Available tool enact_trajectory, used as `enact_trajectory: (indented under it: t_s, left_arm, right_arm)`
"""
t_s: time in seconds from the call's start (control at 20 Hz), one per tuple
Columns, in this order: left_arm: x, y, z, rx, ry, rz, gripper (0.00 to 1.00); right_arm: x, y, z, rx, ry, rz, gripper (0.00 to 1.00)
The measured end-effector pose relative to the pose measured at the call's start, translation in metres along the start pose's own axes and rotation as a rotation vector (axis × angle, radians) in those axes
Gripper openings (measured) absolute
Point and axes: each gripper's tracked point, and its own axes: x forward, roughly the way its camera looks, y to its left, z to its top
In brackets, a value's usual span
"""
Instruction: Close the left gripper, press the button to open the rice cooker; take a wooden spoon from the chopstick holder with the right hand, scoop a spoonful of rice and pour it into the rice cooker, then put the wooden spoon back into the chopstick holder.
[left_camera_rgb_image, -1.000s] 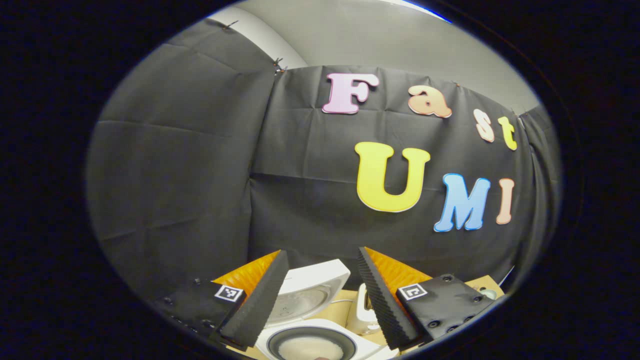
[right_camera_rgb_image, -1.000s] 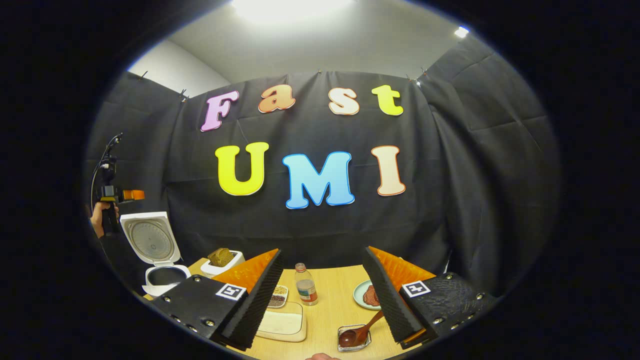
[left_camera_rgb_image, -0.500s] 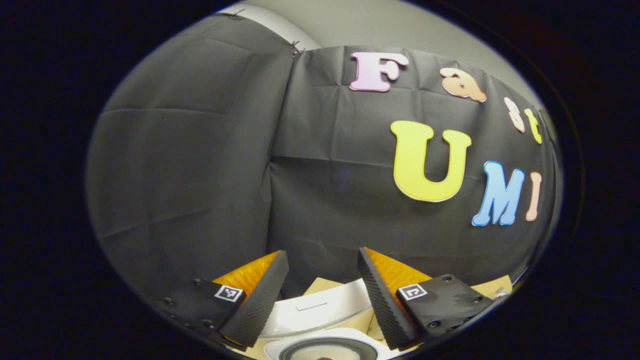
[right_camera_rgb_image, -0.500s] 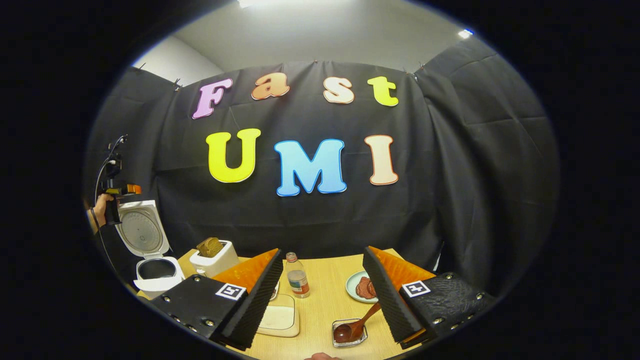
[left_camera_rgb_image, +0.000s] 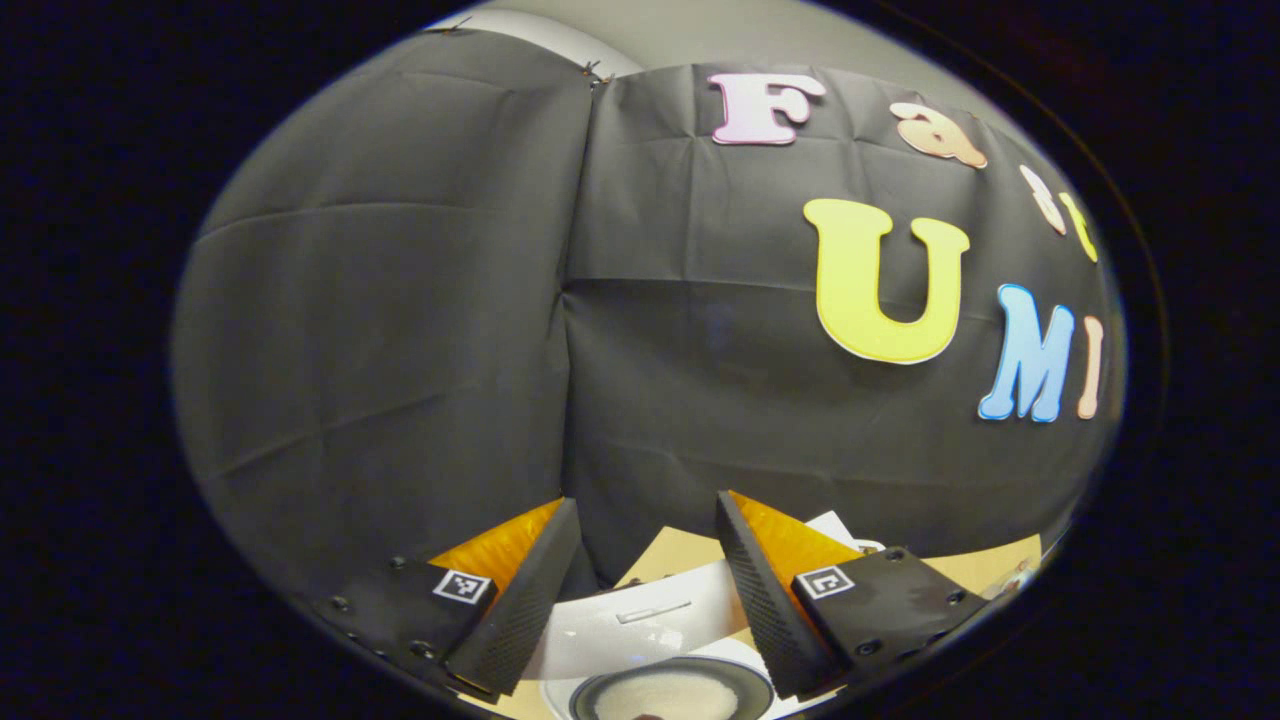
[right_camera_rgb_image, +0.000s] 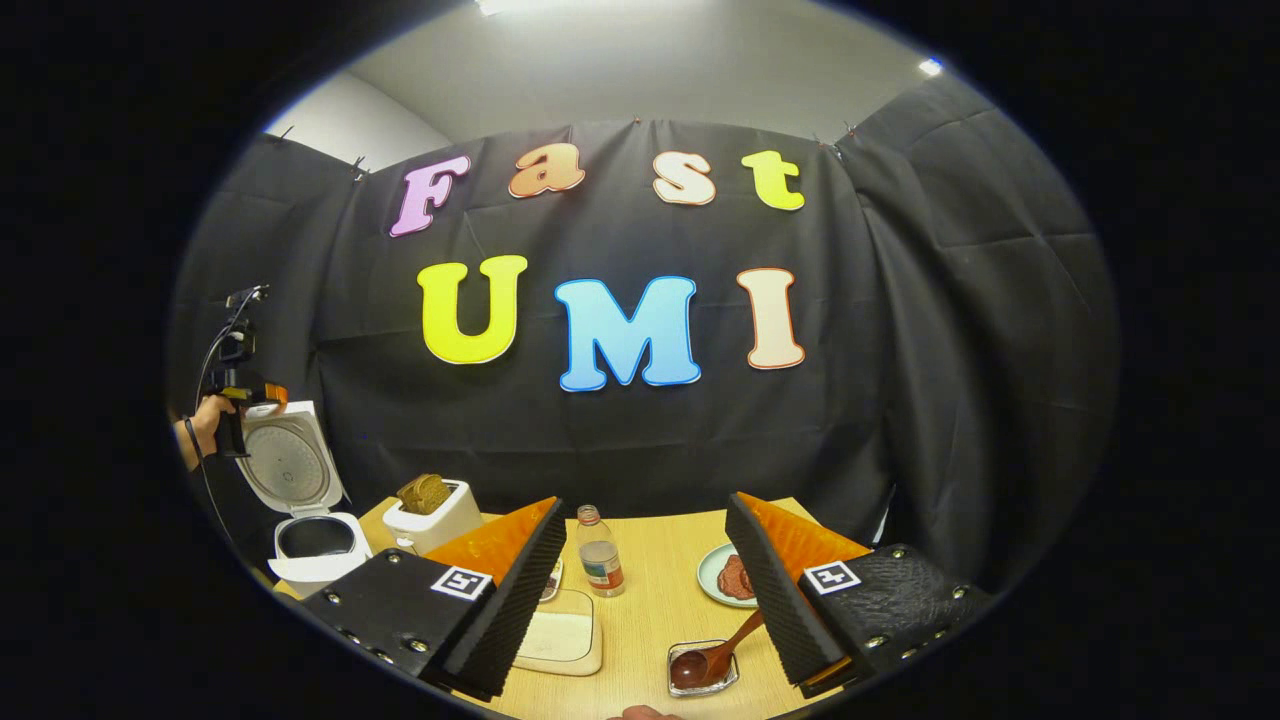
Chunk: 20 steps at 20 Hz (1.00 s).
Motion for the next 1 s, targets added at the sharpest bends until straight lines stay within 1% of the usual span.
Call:
enact_trajectory:
  t_s: [0.05, 0.1, 0.3, 0.45, 0.5, 0.55, 0.6, 0.85, 1.0]
  left_arm:
    - [-0.014, -0.007, -0.009, 0.002, -0.003, -0.005, 0.98]
    - [-0.026, -0.013, -0.013, 0.006, -0.009, -0.008, 0.95]
    - [-0.06, -0.03, -0.034, 0.011, -0.025, -0.009, 0.95]
    - [-0.075, -0.039, -0.047, 0.007, -0.019, -0.012, 0.95]
    - [-0.08, -0.043, -0.052, 0.007, -0.015, -0.015, 0.91]
    - [-0.085, -0.046, -0.059, 0.006, -0.007, -0.022, 0.91]
    - [-0.089, -0.049, -0.064, 0.002, 0.001, -0.026, 0.95]
    - [-0.108, -0.065, -0.091, -0.017, 0.038, -0.047, 0.95]
    - [-0.122, -0.07, -0.118, -0.039, 0.079, -0.059, 0.95]
  right_arm:
    - [-0.001, 0.0, 0.002, 0.0, -0.009, 0.006, 0.98]
    - [-0.002, 0.0, 0.003, 0.002, -0.016, 0.011, 0.98]
    - [-0.006, -0.002, 0.009, 0.006, -0.026, 0.028, 0.98]
    - [-0.01, -0.007, 0.011, 0.004, -0.022, 0.033, 0.98]
    - [-0.011, -0.008, 0.011, 0.004, -0.021, 0.033, 0.98]
    - [-0.012, -0.01, 0.011, 0.003, -0.02, 0.034, 0.98]
    - [-0.014, -0.01, 0.011, 0.004, -0.021, 0.037, 0.98]
    - [-0.019, -0.017, 0.017, -0.001, -0.038, 0.036, 0.98]
    - [-0.023, -0.019, 0.015, 0.008, -0.035, 0.035, 0.98]
